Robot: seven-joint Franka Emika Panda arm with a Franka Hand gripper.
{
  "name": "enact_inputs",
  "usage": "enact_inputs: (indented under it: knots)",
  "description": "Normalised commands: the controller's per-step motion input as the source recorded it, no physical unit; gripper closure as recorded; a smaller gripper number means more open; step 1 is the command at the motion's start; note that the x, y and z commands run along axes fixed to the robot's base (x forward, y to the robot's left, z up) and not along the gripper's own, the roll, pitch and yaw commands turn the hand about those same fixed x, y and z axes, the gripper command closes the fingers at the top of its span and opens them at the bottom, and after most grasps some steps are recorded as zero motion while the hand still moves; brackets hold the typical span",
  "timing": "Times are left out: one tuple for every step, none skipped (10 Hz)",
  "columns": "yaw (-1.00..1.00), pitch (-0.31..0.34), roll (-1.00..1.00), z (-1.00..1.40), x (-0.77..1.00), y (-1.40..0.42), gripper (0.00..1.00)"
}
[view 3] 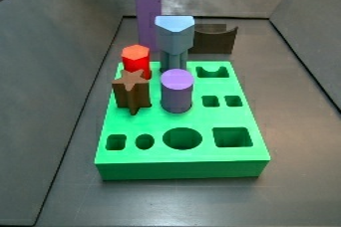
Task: Pick up the arch object. Move up. Rotate the arch object. Move to above the board. Insert the arch object.
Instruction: Rotate the arch object.
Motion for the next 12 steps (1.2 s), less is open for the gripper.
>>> enact_inputs:
  knots:
    - [1.0, 0.008, 0.0, 0.0, 0.01, 0.01, 0.0]
    - [1.0, 0.008, 0.0, 0.0, 0.01, 0.01, 0.0]
    - [1.0, 0.009, 0.0, 0.0, 0.01, 0.01, 0.0]
    - [1.0, 0.009, 0.0, 0.0, 0.01, 0.0, 0.0]
    - [1.0, 0.009, 0.0, 0.0, 0.01, 0.0, 0.0]
    - [1.0, 0.009, 0.0, 0.0, 0.01, 0.0, 0.0]
    - [1.0, 0.01, 0.0, 0.0, 0.01, 0.0, 0.0]
    - [1.0, 0.01, 0.0, 0.0, 0.01, 0.0, 0.0]
    - [1.0, 0.01, 0.0, 0.0, 0.01, 0.0, 0.0]
    - [1.0, 0.011, 0.0, 0.0, 0.01, 0.0, 0.0]
    - [1.0, 0.011, 0.0, 0.0, 0.01, 0.0, 0.0]
    - [1.0, 0.011, 0.0, 0.0, 0.01, 0.0, 0.0]
